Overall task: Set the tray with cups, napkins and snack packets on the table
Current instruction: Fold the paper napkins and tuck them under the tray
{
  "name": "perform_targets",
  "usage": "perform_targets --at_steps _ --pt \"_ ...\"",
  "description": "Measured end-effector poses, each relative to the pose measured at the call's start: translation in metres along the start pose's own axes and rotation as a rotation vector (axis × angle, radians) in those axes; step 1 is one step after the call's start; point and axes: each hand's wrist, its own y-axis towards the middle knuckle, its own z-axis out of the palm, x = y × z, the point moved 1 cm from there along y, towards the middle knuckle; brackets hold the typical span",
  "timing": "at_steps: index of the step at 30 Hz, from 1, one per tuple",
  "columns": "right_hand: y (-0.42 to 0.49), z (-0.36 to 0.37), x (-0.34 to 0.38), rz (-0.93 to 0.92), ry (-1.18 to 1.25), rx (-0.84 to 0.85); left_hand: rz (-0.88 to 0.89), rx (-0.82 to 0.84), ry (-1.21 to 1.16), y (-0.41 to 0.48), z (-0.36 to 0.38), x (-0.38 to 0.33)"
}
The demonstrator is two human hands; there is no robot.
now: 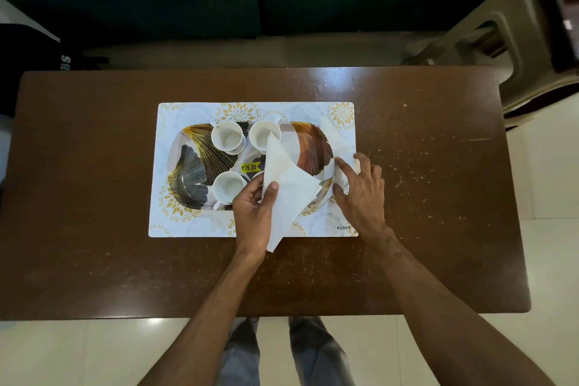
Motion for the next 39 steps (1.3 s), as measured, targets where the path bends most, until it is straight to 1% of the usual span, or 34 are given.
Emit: perform_targets --at_steps 13,16,19,21,23,26,28,31,32,34,36,37,39 --pt "-0.002 -0.014 0.003 -0.018 0.068 0.016 -0.016 -0.040 -0.020 0.003 -0.007 -0.002" --pt "-0.011 -0.028 0.022 0.011 0.178 -0.092 -0.026 -0.051 -0.034 0.004 -0.015 -0.009" --pt "-0.026 -0.045 0.063 0.023 0.360 -0.212 -0.034 -0.071 -0.054 0.008 -0.027 -0.015" --pt "-0.035 -0.056 0.098 0.016 0.537 -0.221 -0.029 -0.079 -0.063 0.011 -0.040 -0.021" --pt "-0.039 -0.064 0.133 0.001 0.720 -0.163 -0.018 -0.068 -0.062 0.015 -0.057 -0.029" --pt "-0.036 -0.070 0.181 -0.013 0.835 -0.122 0.027 -0.060 -0.051 0.023 -0.091 -0.044" --pt "-0.033 -0.069 0.208 -0.050 0.807 -0.120 0.065 -0.090 -0.015 0.031 -0.116 -0.050" --pt "-0.032 -0.059 0.255 -0.124 0.702 -0.106 0.152 -0.182 0.094 0.039 -0.157 -0.058" --pt "-0.034 -0.055 0.270 -0.155 0.701 -0.083 0.183 -0.214 0.121 0.041 -0.167 -0.060" --pt "-0.040 -0.045 0.303 -0.212 0.759 0.040 0.217 -0.261 0.126 0.045 -0.189 -0.063" --pt "-0.049 -0.032 0.331 -0.233 0.787 0.188 0.195 -0.263 0.086 0.054 -0.209 -0.062" --pt "-0.054 -0.025 0.340 -0.229 0.774 0.232 0.165 -0.250 0.067 0.058 -0.215 -0.063" --pt "-0.063 -0.008 0.356 -0.181 0.724 0.255 0.086 -0.210 0.078 0.064 -0.229 -0.062"
